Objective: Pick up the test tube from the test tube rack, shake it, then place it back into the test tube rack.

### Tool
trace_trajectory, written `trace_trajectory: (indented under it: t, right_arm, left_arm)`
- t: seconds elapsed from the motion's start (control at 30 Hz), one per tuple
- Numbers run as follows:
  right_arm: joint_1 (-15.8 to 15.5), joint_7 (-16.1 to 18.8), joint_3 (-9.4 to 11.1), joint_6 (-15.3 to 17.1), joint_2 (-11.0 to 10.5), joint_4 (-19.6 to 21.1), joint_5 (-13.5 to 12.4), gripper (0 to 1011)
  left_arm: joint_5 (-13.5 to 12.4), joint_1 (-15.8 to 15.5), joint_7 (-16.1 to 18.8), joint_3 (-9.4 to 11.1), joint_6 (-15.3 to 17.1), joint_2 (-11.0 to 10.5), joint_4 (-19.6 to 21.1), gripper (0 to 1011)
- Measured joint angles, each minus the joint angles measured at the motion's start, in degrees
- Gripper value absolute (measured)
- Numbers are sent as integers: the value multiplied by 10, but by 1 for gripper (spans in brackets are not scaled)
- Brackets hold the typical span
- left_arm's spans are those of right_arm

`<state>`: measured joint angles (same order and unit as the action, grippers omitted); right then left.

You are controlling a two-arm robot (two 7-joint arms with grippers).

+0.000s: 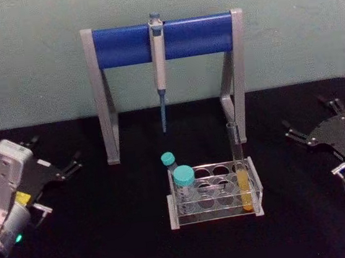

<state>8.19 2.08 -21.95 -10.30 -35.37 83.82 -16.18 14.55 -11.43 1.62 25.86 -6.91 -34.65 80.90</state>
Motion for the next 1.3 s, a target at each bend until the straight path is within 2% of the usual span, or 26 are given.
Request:
trace_trajectory:
  t: [0.13,0.33,0.37,0.7,0.8,0.87,1.03,1.3]
  right_arm:
    - [-13,33,12,-22,-9,11,-23,1000]
    - [-32,111,32,-78,-21,23,-78,1000]
    - [-32,111,32,-78,-21,23,-78,1000]
    - [-22,221,23,-104,-16,26,-121,1000]
    - [-17,242,19,-106,-11,22,-130,1000]
    - [-11,270,15,-106,-4,15,-146,1000]
    - [0,297,9,-94,9,5,-160,1000]
    - [17,305,3,-47,24,-3,-161,1000]
  left_arm:
    - [0,0,0,0,0,0,0,1001]
    - [0,0,0,0,0,0,0,1001]
    - [0,0,0,0,0,0,0,1001]
    - [0,0,0,0,0,0,0,1001]
    - [0,0,0,0,0,0,0,1001]
    - [0,0,0,0,0,0,0,1001]
    - [0,0,0,0,0,0,0,1001]
    - [0,0,0,0,0,0,0,1001]
